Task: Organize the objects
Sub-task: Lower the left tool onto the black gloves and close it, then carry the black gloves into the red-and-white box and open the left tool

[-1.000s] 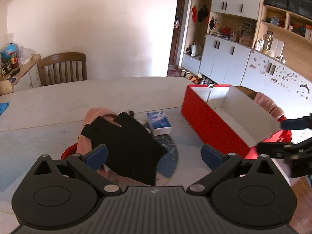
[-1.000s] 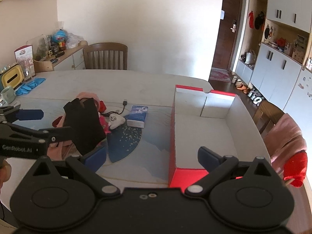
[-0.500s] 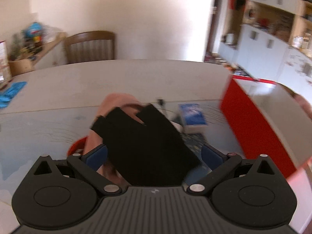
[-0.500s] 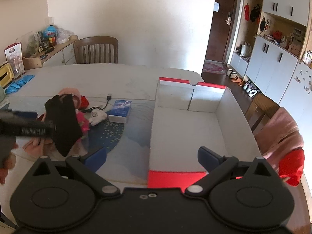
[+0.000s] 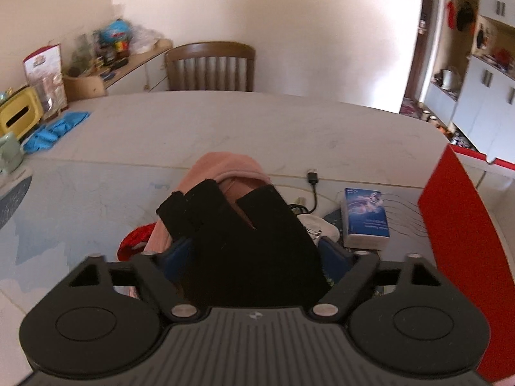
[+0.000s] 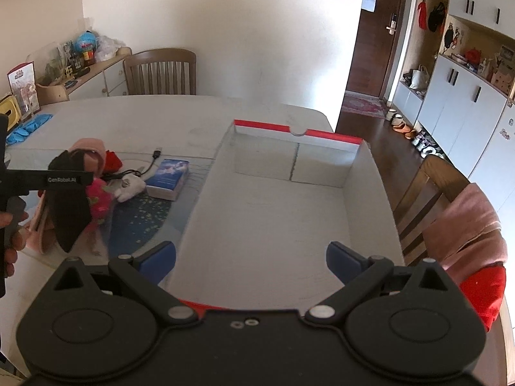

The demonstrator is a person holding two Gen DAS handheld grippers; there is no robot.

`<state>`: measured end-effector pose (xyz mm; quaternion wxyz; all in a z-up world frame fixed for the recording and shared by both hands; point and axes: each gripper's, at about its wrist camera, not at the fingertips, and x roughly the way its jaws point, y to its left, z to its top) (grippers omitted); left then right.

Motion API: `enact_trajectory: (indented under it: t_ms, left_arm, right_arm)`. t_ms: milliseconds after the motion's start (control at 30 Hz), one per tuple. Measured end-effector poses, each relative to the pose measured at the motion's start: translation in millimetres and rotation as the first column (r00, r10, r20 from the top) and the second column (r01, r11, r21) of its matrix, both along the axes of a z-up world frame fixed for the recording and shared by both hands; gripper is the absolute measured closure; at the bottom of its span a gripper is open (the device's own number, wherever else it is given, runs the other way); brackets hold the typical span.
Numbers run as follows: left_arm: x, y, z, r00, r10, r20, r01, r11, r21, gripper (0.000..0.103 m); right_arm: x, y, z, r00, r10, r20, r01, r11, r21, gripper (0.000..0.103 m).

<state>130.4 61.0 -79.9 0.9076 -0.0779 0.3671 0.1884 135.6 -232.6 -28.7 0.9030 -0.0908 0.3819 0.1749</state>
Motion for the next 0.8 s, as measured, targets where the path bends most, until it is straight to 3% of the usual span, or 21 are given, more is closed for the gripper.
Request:
enact_trajectory:
  t_ms: [200, 300, 367, 433, 800]
  left_arm:
    - [-4, 6, 3, 0.998, 0.040, 0.039, -0.037, 0.996, -0.077, 0.065]
    - [-10, 8, 6, 0.998, 0.050, 0.050, -0.044, 0.993, -0.105, 0.078]
    - [-14, 8, 8, 0.997, 0.050, 0.061, -0.043, 0.992, -0.115, 0.081]
    - [-20, 6, 11, 0.996, 0.044, 0.075, -0.035, 0.992, -0.122, 0.098]
    - [-44, -15, 36, 0.989, -0.056, 0.139, 0.071, 0.992, -0.100, 0.099]
  right_arm:
    - [14, -12, -3, 1.000, 0.022, -0.009, -0.022, 1.000, 0.006, 0.004]
    - [20, -16, -2, 0.999, 0.037, -0.010, -0.037, 0.999, 0.010, 0.004]
    - [23, -18, -2, 0.999, 0.046, -0.008, -0.046, 0.999, 0.013, 0.004]
    - [26, -20, -2, 0.998, 0.054, -0.010, -0.054, 0.998, 0.016, 0.004]
    - [30, -26, 0, 0.997, 0.072, 0.003, -0.072, 0.997, 0.032, 0.005]
